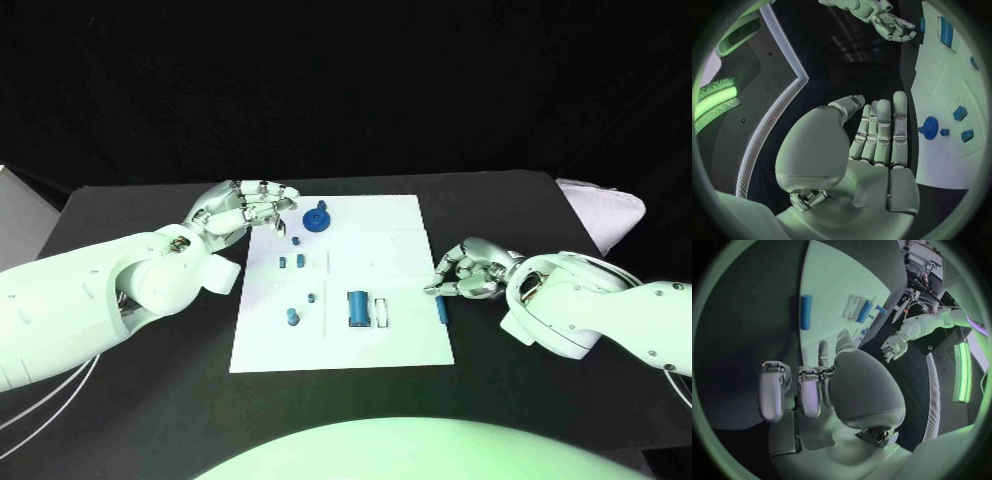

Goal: Assemble the parts on the task board

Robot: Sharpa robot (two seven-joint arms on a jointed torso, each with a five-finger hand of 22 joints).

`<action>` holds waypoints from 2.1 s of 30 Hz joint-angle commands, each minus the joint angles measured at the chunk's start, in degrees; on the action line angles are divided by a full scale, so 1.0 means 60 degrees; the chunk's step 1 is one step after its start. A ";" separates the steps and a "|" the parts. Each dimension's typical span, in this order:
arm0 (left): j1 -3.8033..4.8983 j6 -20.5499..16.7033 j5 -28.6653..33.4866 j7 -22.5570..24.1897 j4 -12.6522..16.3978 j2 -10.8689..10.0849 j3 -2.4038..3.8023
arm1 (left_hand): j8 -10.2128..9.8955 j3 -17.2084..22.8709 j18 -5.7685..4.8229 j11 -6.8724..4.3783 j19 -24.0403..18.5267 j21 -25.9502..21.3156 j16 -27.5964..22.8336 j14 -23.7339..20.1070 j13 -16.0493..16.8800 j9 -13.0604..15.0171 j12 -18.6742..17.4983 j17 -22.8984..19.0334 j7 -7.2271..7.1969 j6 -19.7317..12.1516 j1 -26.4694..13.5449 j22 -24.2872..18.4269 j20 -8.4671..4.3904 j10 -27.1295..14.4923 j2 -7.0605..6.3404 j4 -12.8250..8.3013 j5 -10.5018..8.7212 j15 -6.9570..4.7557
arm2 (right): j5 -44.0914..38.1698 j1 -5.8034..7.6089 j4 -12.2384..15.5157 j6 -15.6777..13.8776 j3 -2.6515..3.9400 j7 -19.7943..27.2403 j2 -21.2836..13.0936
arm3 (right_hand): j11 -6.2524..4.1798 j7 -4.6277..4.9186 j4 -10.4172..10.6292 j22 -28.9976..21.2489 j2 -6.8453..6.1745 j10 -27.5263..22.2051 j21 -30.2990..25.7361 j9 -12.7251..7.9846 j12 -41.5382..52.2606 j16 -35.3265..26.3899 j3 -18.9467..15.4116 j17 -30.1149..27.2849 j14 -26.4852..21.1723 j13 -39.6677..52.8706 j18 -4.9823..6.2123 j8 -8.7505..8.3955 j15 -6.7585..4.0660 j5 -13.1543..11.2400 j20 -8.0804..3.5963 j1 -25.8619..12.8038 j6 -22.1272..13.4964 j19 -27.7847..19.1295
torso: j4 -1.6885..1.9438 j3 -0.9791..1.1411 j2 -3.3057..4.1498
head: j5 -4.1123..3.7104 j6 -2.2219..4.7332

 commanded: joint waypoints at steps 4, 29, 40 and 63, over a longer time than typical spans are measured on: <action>-0.0003 0.0123 0.0049 0.0061 -0.0004 0.0036 0.0003 | -0.0034 0.0020 0.0149 -0.0002 0.0067 -0.0036 -0.0011 0.0015 -0.0010 -0.0013 -0.0045 0.0012 0.0028 -0.0013 0.0076 -0.0010 0.0009 0.0052 0.0001 0.0050 0.0021 0.0026 | -0.0449 0.0030 -0.0155 -0.0305 -0.0009 0.0023 -0.0403 | 0.0101 0.0051 0.0022 0.2134 -0.0183 0.0836 -0.0059 -0.0026 -0.0069 0.0039 0.0069 0.2516 0.0997 0.2349 -0.0007 -0.0087 0.0078 0.0005 0.0104 0.0057 0.0005 0.0674 | -0.0115 0.0037 -0.0020 | -0.0068 0.0020; -0.0011 0.0228 0.0049 0.0011 -0.0012 0.0025 -0.0001 | -0.0035 0.0010 0.0149 -0.0001 0.0074 -0.0053 -0.0015 0.0012 -0.0013 -0.0014 -0.0052 0.0013 0.0027 -0.0009 0.0080 -0.0021 0.0009 0.0054 -0.0006 0.0067 0.0019 0.0026 | -0.0784 -0.0571 -0.0278 0.0299 -0.0017 -0.0357 0.0029 | 0.0127 0.0070 0.0070 0.2133 -0.0123 0.0827 -0.0077 -0.0236 -0.0087 0.0039 0.0344 0.2516 0.0997 0.2343 -0.0001 -0.0448 0.0107 0.0126 0.0169 -0.0780 0.0274 0.0676 | -0.0092 0.0015 -0.0003 | -0.0027 -0.0089; -0.0012 0.0241 0.0049 -0.0001 -0.0008 0.0014 -0.0001 | -0.0036 0.0007 0.0149 -0.0001 0.0076 -0.0059 -0.0017 0.0010 -0.0014 -0.0015 -0.0055 0.0013 0.0027 -0.0009 0.0080 -0.0025 0.0009 0.0054 -0.0006 0.0075 0.0018 0.0027 | -0.0816 -0.0639 -0.0318 0.0514 -0.0018 -0.0411 0.0147 | 0.0117 0.0055 0.0067 0.2138 -0.0104 0.0841 -0.0059 -0.0263 -0.0067 0.0039 0.0354 0.2516 0.0997 0.2356 -0.0004 -0.0476 0.0102 0.0143 0.0167 -0.0955 0.0336 0.0682 | -0.0080 0.0017 0.0001 | -0.0046 -0.0115; -0.0012 0.0226 0.0049 -0.0014 0.0018 -0.0023 -0.0001 | -0.0036 0.0007 0.0149 -0.0001 0.0076 -0.0059 -0.0017 0.0010 -0.0014 -0.0015 -0.0055 0.0013 0.0027 -0.0009 0.0080 -0.0025 0.0009 0.0054 -0.0006 0.0075 0.0018 0.0027 | -0.1063 -0.0742 -0.0487 0.0637 -0.0032 -0.0508 0.0356 | -0.0104 -0.0201 -0.0204 0.2154 0.0174 0.0879 -0.0006 -0.0314 -0.0013 0.0039 0.1343 0.2516 0.0997 0.2392 -0.0012 -0.0412 -0.0080 0.0214 0.0025 0.0492 0.0756 0.0699 | -0.0087 0.0017 0.0002 | 0.0005 -0.0156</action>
